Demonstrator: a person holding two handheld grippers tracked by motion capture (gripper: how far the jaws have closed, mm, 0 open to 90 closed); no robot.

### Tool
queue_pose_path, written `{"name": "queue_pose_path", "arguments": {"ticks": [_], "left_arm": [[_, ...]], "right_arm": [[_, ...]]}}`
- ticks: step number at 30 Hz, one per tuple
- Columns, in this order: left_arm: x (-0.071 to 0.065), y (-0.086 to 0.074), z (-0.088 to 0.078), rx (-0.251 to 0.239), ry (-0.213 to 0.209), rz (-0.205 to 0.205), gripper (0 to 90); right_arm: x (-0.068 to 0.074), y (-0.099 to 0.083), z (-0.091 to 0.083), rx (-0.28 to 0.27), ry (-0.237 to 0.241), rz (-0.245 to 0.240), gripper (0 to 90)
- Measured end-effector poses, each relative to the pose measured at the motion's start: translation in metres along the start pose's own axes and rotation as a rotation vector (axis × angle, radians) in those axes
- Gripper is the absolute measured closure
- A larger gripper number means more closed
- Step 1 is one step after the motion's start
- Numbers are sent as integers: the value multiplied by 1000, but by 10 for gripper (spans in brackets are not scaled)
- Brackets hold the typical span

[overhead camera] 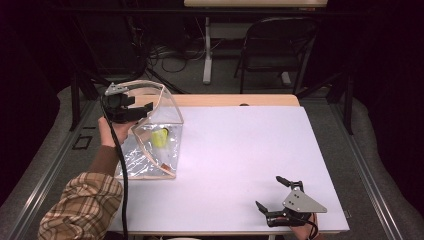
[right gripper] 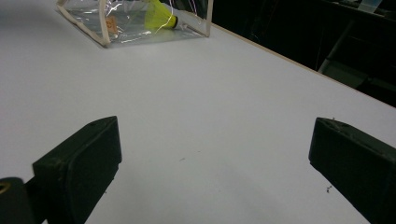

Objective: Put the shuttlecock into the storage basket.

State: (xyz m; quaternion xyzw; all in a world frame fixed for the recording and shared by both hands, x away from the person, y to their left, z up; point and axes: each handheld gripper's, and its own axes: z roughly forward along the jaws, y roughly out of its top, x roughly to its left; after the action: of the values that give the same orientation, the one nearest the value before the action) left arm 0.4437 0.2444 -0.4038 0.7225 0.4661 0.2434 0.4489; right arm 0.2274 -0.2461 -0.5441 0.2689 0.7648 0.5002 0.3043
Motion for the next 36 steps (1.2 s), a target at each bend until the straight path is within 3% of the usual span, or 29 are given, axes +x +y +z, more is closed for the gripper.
{"name": "queue_pose_path", "arguments": {"ticks": [2,12,21,36], "left_arm": [[-2,1,-3,-3,5,1,160],[-18,4,-17,-26,-4,47,43],[-37,-2,-27,-37,-20,102,7],[-46,-20,-39,-41,-46,135,4]], "right_arm": [[0,0,0,-4,0,1,19],[-2,-1,0,-6,-1,10,19],[-1,-1,0,-8,0,7,19],[0,0,0,0,0,2,20]]}}
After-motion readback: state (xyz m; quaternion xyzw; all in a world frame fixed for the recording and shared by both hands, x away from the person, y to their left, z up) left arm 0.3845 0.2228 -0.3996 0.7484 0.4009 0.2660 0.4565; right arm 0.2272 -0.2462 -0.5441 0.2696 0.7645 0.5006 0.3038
